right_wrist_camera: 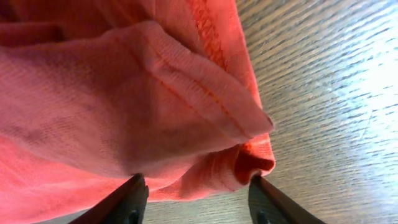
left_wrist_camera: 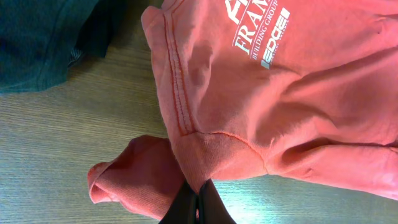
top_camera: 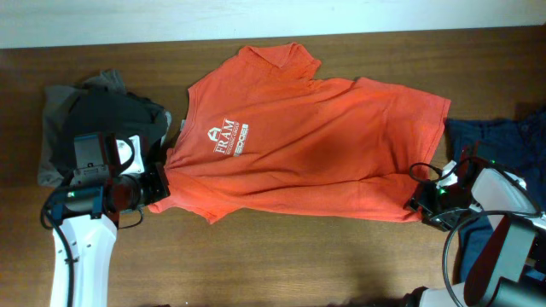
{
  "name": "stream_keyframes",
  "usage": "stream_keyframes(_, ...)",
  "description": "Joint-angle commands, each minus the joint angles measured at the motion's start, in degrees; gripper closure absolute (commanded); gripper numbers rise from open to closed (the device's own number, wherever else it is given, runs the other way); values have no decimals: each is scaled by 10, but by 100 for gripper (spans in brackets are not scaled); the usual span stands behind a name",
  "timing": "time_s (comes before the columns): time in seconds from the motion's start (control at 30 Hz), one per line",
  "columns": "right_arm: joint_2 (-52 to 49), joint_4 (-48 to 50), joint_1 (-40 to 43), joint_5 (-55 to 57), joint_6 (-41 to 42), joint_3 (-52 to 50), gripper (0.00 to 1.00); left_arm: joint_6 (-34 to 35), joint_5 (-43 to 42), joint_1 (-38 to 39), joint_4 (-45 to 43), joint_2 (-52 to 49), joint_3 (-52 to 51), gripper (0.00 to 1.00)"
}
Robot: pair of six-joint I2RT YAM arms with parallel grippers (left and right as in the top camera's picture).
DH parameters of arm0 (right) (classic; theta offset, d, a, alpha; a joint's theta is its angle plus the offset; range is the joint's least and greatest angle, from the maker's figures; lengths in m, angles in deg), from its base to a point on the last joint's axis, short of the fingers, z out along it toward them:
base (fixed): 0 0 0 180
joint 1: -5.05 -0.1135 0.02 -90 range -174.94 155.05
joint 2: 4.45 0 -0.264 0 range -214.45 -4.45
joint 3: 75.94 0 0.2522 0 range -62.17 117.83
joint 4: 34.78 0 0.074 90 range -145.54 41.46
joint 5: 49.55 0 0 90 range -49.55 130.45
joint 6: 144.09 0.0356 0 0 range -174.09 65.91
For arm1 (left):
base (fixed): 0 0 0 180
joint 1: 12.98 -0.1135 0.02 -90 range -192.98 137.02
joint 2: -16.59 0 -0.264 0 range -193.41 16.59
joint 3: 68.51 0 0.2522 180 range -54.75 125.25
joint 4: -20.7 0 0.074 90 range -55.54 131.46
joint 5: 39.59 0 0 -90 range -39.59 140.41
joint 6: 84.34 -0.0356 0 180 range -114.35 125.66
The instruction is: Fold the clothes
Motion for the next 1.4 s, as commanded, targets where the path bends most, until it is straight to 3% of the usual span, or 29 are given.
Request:
stream_keyframes(0.0,-2,20,12,7,-5,33,43,-11,24,-3,0,-1,12,99)
stream_keyframes(0.27,-2,76,12,2,-50,37,48,-11,27,-3,-9,-1,12,99)
stream_keyframes(0.33,-2,68,12,-3,-50,37,54,-11,27,-3,-10,-1,12,99)
stream_keyframes(0.5,-2,-6,12,-105,-106,43,93,-11,27,-3,-14,-1,12,99)
stream_keyframes(0.53,-2,-29,12,-105,-112,52,96,-11,27,-3,-14,-1,12,99)
stream_keyframes(0.7,3,-137,12,-93,-152,137,96,-11,27,-3,-17,-1,12,99)
stream_keyframes(0.77,3,-114,12,-41,-143,149,68,-12,27,-3,-18,-1,12,99)
stream_keyframes(0.87,-10,-67,12,-26,-144,141,57,-12,27,-3,-16,-1,12,98)
stream_keyframes(1.13,-100,-46,16,16,-144,139,53,-12,27,-3,-12,-1,12,98)
stream_keyframes(1.17,-113,-56,15,-13,-145,139,68,-12,27,-3,-12,-1,12,98)
stream_keyframes(1.33,-115,-106,15,-120,-186,139,96,-12,27,-3,-10,-1,12,98)
stream_keyframes(1.37,-112,-125,15,-157,-204,140,96,-12,27,-3,-10,-1,12,97)
